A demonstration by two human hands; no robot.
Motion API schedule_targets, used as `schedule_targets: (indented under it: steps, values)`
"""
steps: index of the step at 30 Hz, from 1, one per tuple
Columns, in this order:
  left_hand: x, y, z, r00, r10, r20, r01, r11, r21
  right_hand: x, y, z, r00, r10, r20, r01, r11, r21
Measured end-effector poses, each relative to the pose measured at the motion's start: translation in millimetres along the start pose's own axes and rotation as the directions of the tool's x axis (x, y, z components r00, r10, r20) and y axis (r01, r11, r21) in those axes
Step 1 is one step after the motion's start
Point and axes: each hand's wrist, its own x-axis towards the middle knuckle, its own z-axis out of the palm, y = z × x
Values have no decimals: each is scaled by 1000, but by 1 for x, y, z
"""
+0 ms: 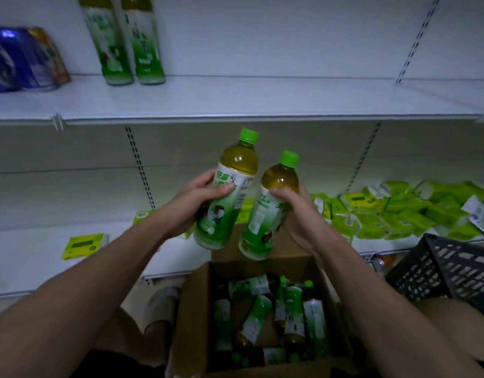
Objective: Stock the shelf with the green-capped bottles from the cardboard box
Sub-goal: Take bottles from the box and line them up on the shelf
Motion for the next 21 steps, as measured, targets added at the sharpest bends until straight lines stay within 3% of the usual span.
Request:
schedule_targets:
  steps: [3, 7, 13, 21]
  values:
    - [-3, 49, -1, 995, 85, 56, -85, 996, -10, -6, -41, 24, 992, -120, 24, 122, 985, -121]
    - [-2, 104, -3, 979, 204, 26, -203, 979, -37, -11, -91, 51, 968, -248, 34, 250, 941, -230]
    - [13, 163, -17, 940, 330, -91, -332, 943, -4, 1, -157, 88, 960, -280, -16, 273, 947, -172]
    - [49, 184, -48, 886, 371, -278, -385, 923, 4, 34, -197, 124, 927, -374, -7, 365, 909, -204]
